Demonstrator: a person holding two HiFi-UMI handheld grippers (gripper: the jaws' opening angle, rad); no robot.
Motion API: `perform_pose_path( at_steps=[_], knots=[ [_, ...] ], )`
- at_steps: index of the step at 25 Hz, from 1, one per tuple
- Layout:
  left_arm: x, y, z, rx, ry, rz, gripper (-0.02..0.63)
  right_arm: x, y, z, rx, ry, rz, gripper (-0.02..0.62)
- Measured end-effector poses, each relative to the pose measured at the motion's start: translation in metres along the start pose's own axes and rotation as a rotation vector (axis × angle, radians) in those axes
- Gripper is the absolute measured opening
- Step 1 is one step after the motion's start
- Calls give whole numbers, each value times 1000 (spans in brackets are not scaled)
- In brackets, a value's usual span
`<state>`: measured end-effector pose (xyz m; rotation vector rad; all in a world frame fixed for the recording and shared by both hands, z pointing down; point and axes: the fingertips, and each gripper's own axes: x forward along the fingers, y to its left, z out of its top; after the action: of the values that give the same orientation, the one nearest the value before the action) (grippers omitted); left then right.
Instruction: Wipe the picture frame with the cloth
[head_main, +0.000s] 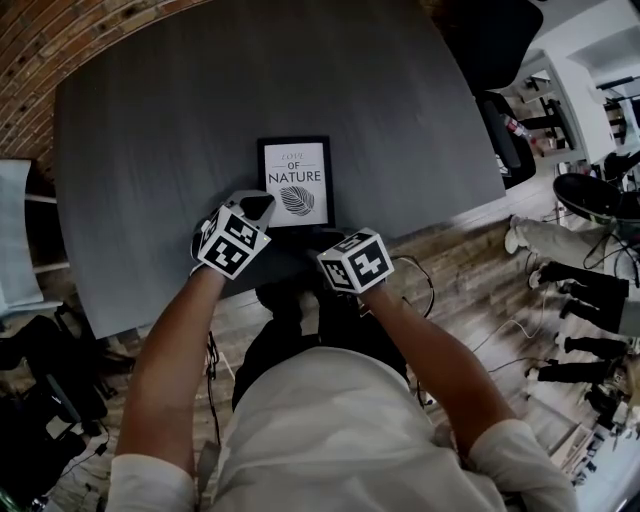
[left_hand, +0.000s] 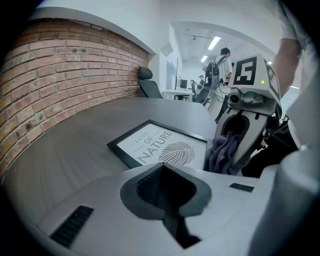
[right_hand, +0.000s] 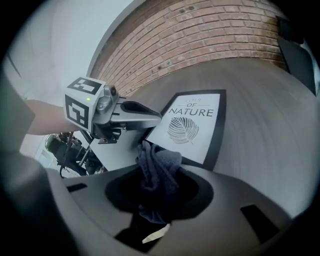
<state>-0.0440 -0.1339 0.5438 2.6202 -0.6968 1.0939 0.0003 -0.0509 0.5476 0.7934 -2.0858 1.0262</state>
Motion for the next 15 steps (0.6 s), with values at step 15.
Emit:
perform_pose_path(
  at_steps=[15],
  knots=[
    [0, 2, -1, -36, 6, 40, 6, -33, -44, -18, 47, -22, -116, 121]
  ],
)
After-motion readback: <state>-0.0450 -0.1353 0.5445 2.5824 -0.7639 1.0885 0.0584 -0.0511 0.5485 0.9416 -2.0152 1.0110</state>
